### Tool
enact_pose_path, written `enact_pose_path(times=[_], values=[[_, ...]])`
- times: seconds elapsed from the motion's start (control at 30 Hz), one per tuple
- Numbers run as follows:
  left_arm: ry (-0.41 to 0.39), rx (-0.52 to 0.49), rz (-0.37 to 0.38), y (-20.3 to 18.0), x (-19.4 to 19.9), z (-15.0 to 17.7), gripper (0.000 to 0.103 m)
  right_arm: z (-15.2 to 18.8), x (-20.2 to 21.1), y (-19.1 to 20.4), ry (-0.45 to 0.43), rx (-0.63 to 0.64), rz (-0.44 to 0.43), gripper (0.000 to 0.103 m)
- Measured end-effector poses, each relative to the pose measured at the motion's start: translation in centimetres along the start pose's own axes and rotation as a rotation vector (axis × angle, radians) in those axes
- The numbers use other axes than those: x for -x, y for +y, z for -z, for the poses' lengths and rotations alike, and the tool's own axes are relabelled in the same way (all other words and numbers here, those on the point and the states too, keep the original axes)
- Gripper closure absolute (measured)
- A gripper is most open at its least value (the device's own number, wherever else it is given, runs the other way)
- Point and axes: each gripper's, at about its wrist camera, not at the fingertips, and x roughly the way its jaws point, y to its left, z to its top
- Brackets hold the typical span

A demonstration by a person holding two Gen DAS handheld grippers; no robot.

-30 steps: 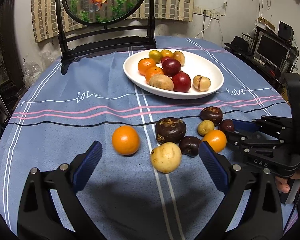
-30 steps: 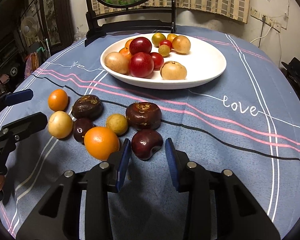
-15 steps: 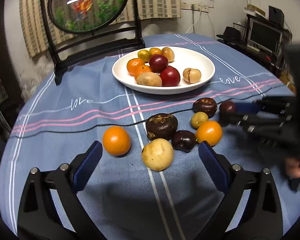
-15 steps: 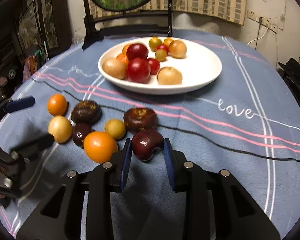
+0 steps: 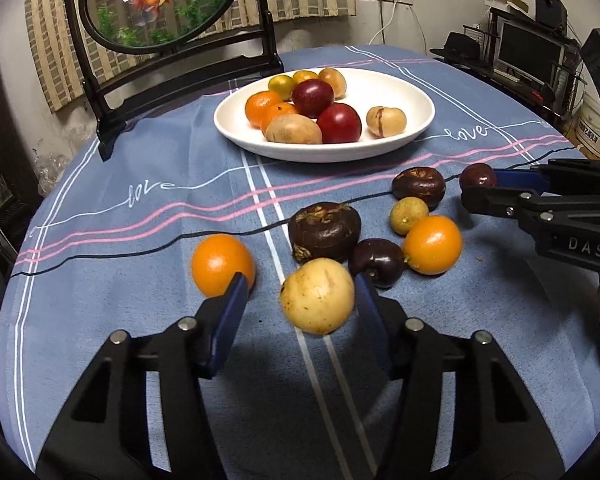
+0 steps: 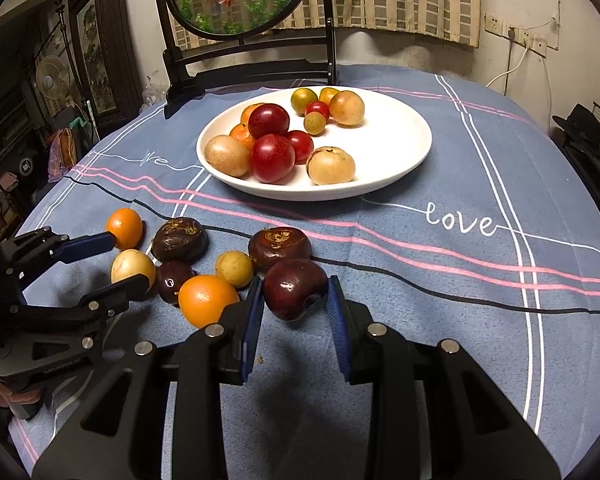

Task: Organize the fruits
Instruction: 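Grasp the beige potato-like fruit with the left tool while the right tool grasps a dark red plum, then carry the beige fruit and plum onto the white plate and open both tools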

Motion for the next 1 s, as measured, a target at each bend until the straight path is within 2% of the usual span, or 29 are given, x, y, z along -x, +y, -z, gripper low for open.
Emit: enact_pose_path(times=[0.17,0.27,0.37,0.63,0.87,1.0], values=[[0.028,-0.009,0.021,-0.4,-0.5,0.2,0.050,0.0,-0.1,-0.1,0.006,-0.003,0.006,0.071],[0.039,0.000,0.028,-0.2,-0.8,0.2,0.060,0.0,0.0,-0.1,0.001,-0.004,0.007,0.071],[0.039,0.000,0.037,-0.3,-0.8,0.2,0.064,0.0,0.0,0.0,0.001,-0.003,0.011,0.071],[0.034,0.005,0.038,-0.2,-0.6,0.3,0.065,0.0,-0.1,-0.1,0.003,-0.003,0.011,0.071],[-0.021,0.018,0.039,-0.1,0.6,-0.2,0.065,0.0,0.3,0.0,-0.007,0.002,-0.015,0.071],[-0.049,0.028,0.058,0.1,1.4,-0.3,0.065,-0.3,1.5,0.4,-0.064,0.009,-0.032,0.071]])
